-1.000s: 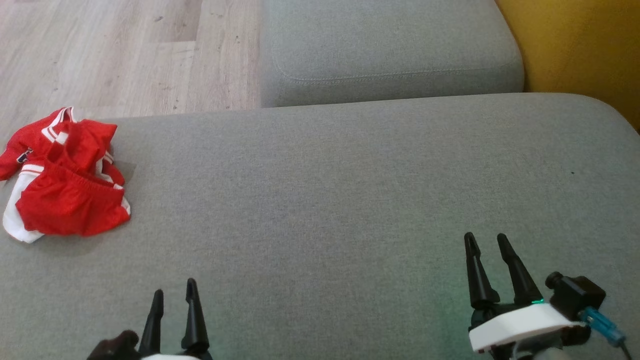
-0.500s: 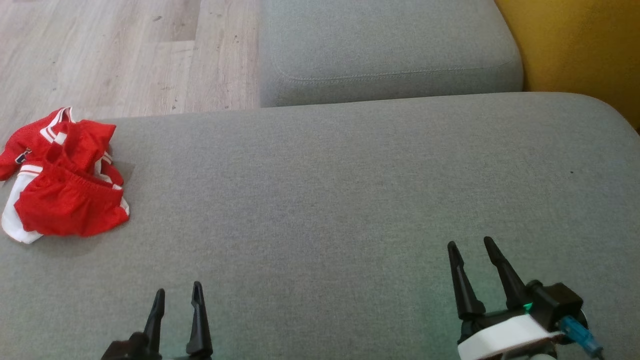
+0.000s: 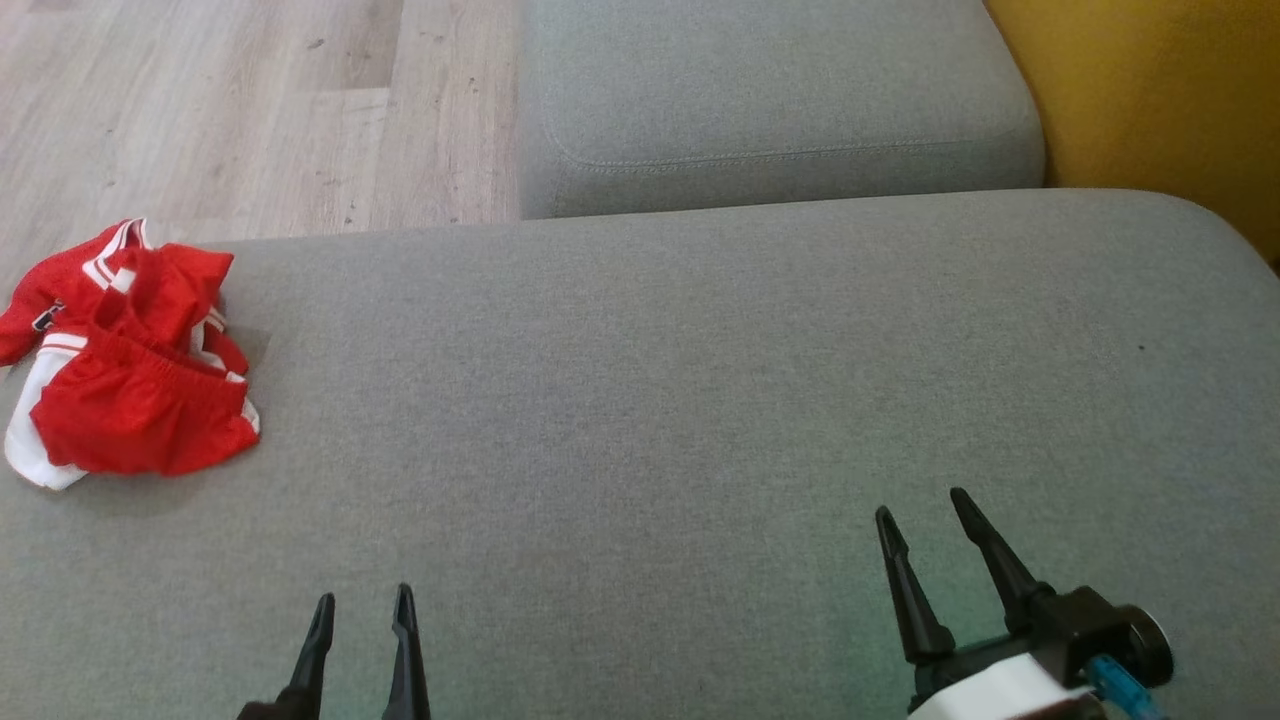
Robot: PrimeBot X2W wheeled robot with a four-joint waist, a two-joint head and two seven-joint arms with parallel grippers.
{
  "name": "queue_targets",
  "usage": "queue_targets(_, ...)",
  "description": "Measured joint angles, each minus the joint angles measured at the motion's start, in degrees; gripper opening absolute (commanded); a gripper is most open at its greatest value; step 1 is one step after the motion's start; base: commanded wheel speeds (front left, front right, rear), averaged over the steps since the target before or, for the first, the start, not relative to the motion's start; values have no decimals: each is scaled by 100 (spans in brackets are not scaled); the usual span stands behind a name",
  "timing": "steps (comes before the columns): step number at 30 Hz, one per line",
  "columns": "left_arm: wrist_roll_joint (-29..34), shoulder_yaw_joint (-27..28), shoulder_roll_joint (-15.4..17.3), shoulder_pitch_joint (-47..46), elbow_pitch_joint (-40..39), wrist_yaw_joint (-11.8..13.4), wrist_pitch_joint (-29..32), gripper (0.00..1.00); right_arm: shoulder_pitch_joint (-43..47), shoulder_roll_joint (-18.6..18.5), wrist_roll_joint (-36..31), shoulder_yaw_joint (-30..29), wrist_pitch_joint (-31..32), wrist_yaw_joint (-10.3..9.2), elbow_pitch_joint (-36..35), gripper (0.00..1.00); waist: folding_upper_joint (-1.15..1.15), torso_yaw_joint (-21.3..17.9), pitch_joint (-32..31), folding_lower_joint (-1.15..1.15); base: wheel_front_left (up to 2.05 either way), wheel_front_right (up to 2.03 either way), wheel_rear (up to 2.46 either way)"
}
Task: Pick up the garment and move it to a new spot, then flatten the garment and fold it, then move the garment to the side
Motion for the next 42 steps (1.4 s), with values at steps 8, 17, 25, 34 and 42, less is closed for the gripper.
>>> queue_targets(8,-9,-7,14,3,-18,48,1,100,-1,-1,66,-92,-3,0,233,100,0,-9,22,0,0,0,0)
queue_targets(17,-66,-20,25,10,-22,54,3,100,-4,-1,123,-121,-3,0,283,100,0,-22,53,0,0,0,0)
queue_targets(25,-67,-79,35,10,-22,57,26,100,-5,-1,123,-135,-3,0,287,100,0,-20,73,0,0,0,0)
queue_targets(34,-66,-130,77,-14,-25,105,64,100,-3,-1,122,-280,-3,0,104,100,0,288,110,0,0,0,0)
queue_targets(42,-60,-141,216,-24,-169,155,153,100,-2,-2,192,-233,-3,0,4,100,0,1120,150,0,0,0,0)
